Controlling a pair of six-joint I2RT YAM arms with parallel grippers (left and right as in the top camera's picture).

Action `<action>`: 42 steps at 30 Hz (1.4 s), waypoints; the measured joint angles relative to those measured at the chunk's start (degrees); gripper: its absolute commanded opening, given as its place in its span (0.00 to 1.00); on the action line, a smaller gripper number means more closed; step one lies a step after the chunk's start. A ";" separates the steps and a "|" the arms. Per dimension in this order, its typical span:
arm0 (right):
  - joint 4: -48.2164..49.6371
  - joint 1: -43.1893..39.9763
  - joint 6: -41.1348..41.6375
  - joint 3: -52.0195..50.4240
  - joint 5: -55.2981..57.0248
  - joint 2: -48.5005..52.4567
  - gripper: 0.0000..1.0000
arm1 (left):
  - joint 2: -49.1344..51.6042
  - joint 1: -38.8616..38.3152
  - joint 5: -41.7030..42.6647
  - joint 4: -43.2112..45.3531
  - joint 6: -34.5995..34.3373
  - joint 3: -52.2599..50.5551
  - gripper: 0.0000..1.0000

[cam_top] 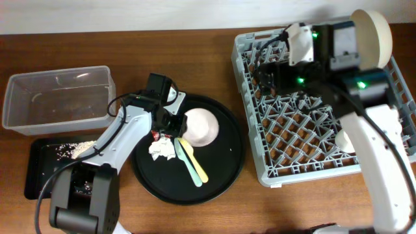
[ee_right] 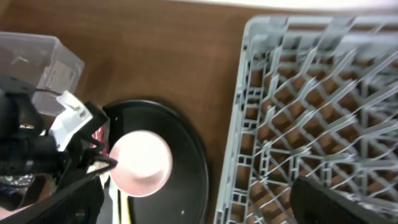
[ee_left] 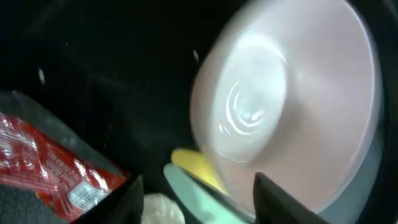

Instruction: Sort waste into correct bins and load items into the dishwasher rack

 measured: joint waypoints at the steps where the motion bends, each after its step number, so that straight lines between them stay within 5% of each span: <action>1: -0.28 0.02 0.92 0.00 -0.31 0.96 0.91 | 0.00 0.09 -0.57 -3.10 -0.17 1.07 0.67; 3: -1.46 0.35 2.58 0.00 -0.87 3.67 0.87 | -0.57 0.79 -2.47 -8.79 -0.07 3.98 0.76; 4: -1.97 0.76 3.17 0.00 -1.03 5.42 0.84 | -1.18 1.46 -3.96 -12.79 -0.20 6.43 0.94; 5: -2.19 1.46 3.50 0.00 -1.07 6.91 0.79 | -2.56 2.62 -5.79 -16.31 -0.13 9.57 0.99; 12: -2.01 13.16 4.55 0.00 2.60 18.53 0.70 | -17.00 14.21 -11.10 -28.52 0.07 28.24 0.99; 20: -1.44 18.84 5.92 -0.04 7.80 31.32 0.61 | -34.75 26.73 -12.59 -30.49 0.04 31.56 0.99; 26: -1.07 18.93 5.40 -0.07 6.03 34.91 0.46 | -39.54 27.10 -12.59 -31.50 0.07 31.56 0.99; 29: -0.35 18.95 5.31 -0.07 5.70 35.21 0.20 | -40.68 27.10 -12.59 -31.54 0.07 31.56 0.99; 33: 1.14 18.95 5.66 -0.07 5.40 35.21 0.05 | -40.98 27.10 -12.59 -31.58 0.07 31.56 0.99; 42: 1.29 18.95 5.62 -0.04 5.40 35.21 0.04 | -40.92 27.10 -12.57 -31.87 0.04 31.56 0.99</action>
